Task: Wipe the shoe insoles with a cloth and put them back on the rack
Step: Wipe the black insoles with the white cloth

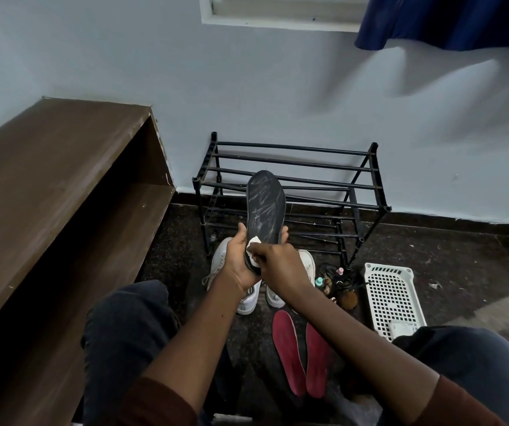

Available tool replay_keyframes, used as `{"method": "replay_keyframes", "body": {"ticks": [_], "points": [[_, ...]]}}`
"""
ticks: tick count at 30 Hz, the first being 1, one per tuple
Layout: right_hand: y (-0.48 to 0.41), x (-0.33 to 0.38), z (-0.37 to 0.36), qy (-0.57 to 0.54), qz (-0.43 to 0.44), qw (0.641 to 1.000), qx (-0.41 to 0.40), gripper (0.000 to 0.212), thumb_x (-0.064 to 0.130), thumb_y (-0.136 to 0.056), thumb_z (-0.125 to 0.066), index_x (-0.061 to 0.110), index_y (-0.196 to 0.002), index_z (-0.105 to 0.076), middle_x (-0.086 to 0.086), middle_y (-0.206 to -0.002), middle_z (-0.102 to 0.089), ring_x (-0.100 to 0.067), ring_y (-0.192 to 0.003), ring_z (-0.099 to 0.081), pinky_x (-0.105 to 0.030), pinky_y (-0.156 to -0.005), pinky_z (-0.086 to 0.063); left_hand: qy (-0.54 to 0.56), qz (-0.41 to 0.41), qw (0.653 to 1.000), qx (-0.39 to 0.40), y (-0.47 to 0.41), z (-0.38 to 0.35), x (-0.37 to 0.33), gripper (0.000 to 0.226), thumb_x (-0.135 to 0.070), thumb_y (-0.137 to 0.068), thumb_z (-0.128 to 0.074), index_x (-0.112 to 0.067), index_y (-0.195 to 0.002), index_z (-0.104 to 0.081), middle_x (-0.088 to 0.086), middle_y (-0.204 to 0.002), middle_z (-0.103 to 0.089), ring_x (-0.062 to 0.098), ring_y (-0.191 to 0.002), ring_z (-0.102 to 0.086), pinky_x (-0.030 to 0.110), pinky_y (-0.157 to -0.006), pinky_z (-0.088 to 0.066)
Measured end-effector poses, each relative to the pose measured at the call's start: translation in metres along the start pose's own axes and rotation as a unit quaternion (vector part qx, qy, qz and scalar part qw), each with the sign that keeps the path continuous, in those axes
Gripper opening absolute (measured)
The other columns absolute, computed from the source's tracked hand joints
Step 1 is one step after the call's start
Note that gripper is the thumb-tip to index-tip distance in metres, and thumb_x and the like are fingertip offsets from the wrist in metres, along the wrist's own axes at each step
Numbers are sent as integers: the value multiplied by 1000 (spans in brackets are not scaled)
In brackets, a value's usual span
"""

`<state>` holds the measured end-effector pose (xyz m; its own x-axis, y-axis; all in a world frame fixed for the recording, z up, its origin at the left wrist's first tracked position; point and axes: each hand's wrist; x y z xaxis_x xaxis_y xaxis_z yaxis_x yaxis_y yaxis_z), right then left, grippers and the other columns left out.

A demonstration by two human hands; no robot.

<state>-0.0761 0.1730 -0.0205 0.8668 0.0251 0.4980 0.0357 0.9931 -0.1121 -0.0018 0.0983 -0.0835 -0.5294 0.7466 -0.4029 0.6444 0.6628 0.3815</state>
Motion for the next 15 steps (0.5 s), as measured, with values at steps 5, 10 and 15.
{"method": "replay_keyframes", "body": {"ticks": [5, 10, 15], "points": [[-9, -6, 5, -27, 5, 999, -40, 30, 5, -90, -47, 8, -121, -46, -17, -104, -68, -41, -89, -61, -38, -68, -46, -23, 13, 1000, 5, 5, -6, 4, 69, -57, -96, -24, -5, -120, -63, 18, -129, -58, 29, -105, -65, 41, -93, -50], [-20, -12, 8, -53, -6, 996, -66, 30, 1, -87, -51, 0, -116, -42, -9, -105, -70, -38, -89, -64, -33, -66, -42, -11, 16, 1000, 14, 4, -2, 4, 76, -66, -92, -17, -12, -136, -48, 16, -145, -40, 30, -126, -48, 46, -106, -33], [-3, -7, 2, -106, 9, 994, -25, 36, -5, -80, -57, 2, -112, -43, -3, -99, -73, -30, -94, -65, -31, -71, -46, 32, 6, 999, 38, 6, -1, -2, 92, -74, -87, -14, -5, -115, -67, 21, -135, -51, 32, -117, -57, 43, -103, -40]]}}
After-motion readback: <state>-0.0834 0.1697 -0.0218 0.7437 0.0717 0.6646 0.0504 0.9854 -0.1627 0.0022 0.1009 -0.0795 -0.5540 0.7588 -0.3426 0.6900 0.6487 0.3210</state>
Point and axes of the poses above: each hand's wrist, its own y-axis away from the middle knuckle, its own z-axis out of the back of the hand, x = y × z
